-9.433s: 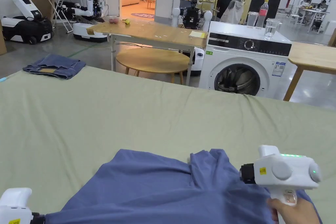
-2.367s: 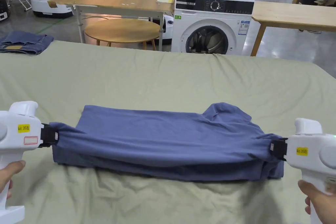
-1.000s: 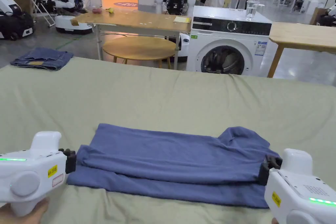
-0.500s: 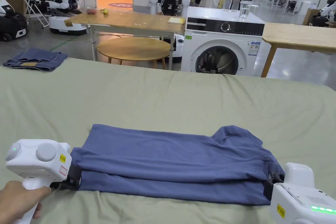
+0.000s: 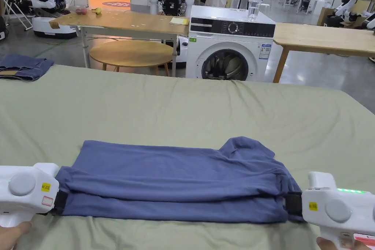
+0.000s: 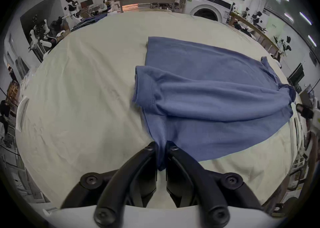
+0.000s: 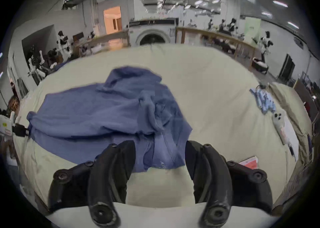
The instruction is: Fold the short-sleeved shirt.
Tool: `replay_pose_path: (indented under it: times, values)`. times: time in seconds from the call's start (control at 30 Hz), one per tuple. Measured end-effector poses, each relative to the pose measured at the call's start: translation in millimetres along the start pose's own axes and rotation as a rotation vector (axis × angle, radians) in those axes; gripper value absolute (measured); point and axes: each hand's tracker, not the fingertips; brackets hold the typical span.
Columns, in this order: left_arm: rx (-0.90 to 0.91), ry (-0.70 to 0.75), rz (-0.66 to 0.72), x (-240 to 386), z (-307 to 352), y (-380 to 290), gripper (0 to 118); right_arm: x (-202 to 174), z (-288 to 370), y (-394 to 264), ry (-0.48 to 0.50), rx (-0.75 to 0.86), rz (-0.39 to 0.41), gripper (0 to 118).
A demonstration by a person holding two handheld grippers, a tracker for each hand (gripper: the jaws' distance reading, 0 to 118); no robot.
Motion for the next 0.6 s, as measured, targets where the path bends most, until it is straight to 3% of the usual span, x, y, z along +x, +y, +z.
replay_pose_path:
  times: [0.13,0.17,0.23,0.3,0.33,0.4,0.6]
  values:
    - [0.027,-0.015,0.029,-6.1,0.7,-3.2,2,-1.4,-45.4,-7.6,0.015,-0.164,0.023,59]
    - [0.030,-0.019,0.035,-8.1,-0.2,-3.0,2,-1.4,-38.2,-6.5,0.016,-0.113,0.021,47]
    - [0.041,-0.027,0.051,-10.1,0.3,-5.4,2,-4.2,-32.3,1.9,0.050,-0.123,0.009,3]
    - [0.054,-0.033,0.065,-11.1,0.3,-6.2,2,-8.4,-32.4,1.4,0.121,-0.135,0.003,1]
    - [0.062,-0.034,0.070,-11.4,0.6,-6.6,2,-13.5,-32.8,1.1,0.042,-0.148,0.049,1]
    - [0.069,-0.038,0.078,-11.9,3.4,-7.8,2,-17.2,-28.5,0.3,0.037,-0.123,0.079,1]
    - [0.128,-0.067,0.094,-17.4,29.9,-7.5,2,-9.8,10.1,1.3,0.043,-0.077,0.043,0]
